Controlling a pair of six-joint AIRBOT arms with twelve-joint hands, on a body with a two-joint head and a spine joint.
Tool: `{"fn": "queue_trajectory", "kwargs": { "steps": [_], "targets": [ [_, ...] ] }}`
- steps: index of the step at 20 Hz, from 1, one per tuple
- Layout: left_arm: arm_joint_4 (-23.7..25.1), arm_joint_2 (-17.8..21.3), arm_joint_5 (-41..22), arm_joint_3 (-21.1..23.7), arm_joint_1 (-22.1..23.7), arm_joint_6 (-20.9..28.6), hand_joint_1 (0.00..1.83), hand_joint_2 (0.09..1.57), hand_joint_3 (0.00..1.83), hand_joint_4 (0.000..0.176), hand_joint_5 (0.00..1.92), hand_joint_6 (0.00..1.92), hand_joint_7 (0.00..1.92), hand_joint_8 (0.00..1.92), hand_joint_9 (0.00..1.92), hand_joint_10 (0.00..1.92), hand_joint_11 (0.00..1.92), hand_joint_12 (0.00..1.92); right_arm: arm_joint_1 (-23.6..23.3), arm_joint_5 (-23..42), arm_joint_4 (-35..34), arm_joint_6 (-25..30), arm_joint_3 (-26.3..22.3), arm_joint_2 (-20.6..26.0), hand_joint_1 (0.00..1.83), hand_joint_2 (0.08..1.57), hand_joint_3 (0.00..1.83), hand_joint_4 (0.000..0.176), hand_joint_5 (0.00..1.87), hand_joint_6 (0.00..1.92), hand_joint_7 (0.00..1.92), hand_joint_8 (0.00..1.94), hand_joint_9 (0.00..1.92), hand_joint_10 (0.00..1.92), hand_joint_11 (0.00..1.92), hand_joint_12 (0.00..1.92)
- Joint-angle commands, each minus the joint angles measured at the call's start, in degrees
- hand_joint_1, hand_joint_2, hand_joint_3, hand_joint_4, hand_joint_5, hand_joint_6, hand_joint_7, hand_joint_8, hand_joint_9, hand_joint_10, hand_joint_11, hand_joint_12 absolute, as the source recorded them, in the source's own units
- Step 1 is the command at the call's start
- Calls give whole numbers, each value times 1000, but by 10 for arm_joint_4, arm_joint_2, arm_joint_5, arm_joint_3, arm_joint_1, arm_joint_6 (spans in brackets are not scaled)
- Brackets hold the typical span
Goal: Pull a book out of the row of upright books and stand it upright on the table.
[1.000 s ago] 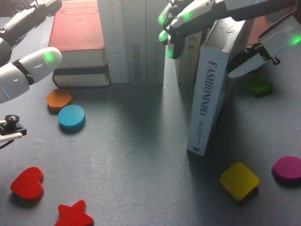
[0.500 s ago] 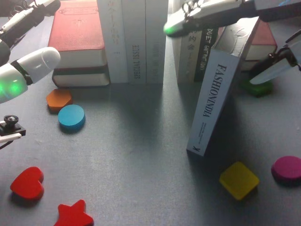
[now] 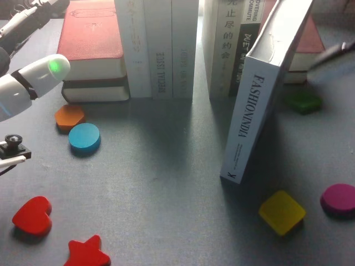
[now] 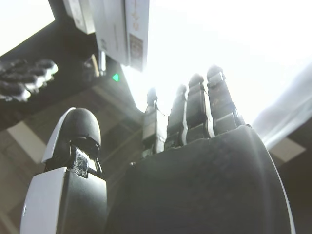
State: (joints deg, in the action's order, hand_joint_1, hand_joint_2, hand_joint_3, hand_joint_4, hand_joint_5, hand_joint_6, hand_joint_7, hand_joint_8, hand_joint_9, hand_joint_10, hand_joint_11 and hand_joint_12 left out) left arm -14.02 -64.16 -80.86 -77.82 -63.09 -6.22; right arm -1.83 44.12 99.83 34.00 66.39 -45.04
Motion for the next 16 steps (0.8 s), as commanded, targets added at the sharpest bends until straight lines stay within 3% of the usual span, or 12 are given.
{"fn": "queue_trajectory", "kwargs": {
  "steps": [1,2,3,4,5,7,8,10,12,13,15,16],
  "targets": [
    [-8,3,-79,0,3,3,340,1307,0,65,122,0,40,4,0,0,0,0,2,-32,-82,-27,-1,5,623,1318,56,40,0,0,0,0,0,0,0,0],
    [-10,4,-83,1,3,3,361,1299,0,67,86,0,37,2,0,0,8,4,14,-38,-124,-59,-1,12,549,1279,31,36,0,0,0,0,0,0,0,0],
    [-11,5,-87,2,3,3,382,1284,0,75,73,0,38,2,0,0,14,8,30,-43,-180,-102,0,18,541,1162,0,1,0,0,0,0,0,0,0,0],
    [-11,6,-89,3,3,1,364,1278,0,85,62,0,31,0,0,0,25,14,45,-44,-229,-139,2,23,573,1140,0,0,0,0,0,0,0,0,0,0],
    [-12,6,-91,3,3,0,365,1280,0,54,33,0,5,0,0,0,4,2,59,-44,-269,-168,2,26,552,1110,0,12,0,0,0,0,0,0,0,0],
    [-16,9,-97,5,2,-1,393,1273,0,43,19,0,0,0,0,0,0,0,87,-40,-363,-237,3,32,598,1101,0,15,0,0,0,0,0,0,0,0],
    [-18,9,-100,5,2,-1,396,1269,0,52,19,0,0,0,0,0,0,0,109,-31,-427,-283,3,35,614,1105,0,34,0,0,0,0,0,0,0,0],
    [-19,9,-100,5,2,-1,404,1272,0,56,32,6,0,0,0,0,0,0,142,-10,-517,-345,3,40,585,1127,0,43,0,0,0,0,0,0,0,0],
    [-23,9,-105,6,2,-1,413,1272,0,64,33,4,0,0,0,0,2,0,199,37,-638,-416,4,43,566,1155,0,64,0,0,0,0,0,0,0,0],
    [-26,9,-108,6,0,-1,375,1279,0,58,18,3,0,0,0,0,0,0,222,59,-678,-435,5,42,562,1178,8,52,0,0,0,0,0,0,0,0],
    [-29,9,-110,6,-1,-1,367,1281,0,57,15,2,0,0,0,0,0,0,307,141,-800,-486,7,41,561,1184,10,50,0,0,0,0,0,0,0,0],
    [-32,9,-113,7,-2,-1,324,1280,0,57,6,1,0,0,0,0,0,0,338,175,-840,-496,7,39,505,1188,10,12,0,0,0,0,0,0,0,0]
  ]
}}
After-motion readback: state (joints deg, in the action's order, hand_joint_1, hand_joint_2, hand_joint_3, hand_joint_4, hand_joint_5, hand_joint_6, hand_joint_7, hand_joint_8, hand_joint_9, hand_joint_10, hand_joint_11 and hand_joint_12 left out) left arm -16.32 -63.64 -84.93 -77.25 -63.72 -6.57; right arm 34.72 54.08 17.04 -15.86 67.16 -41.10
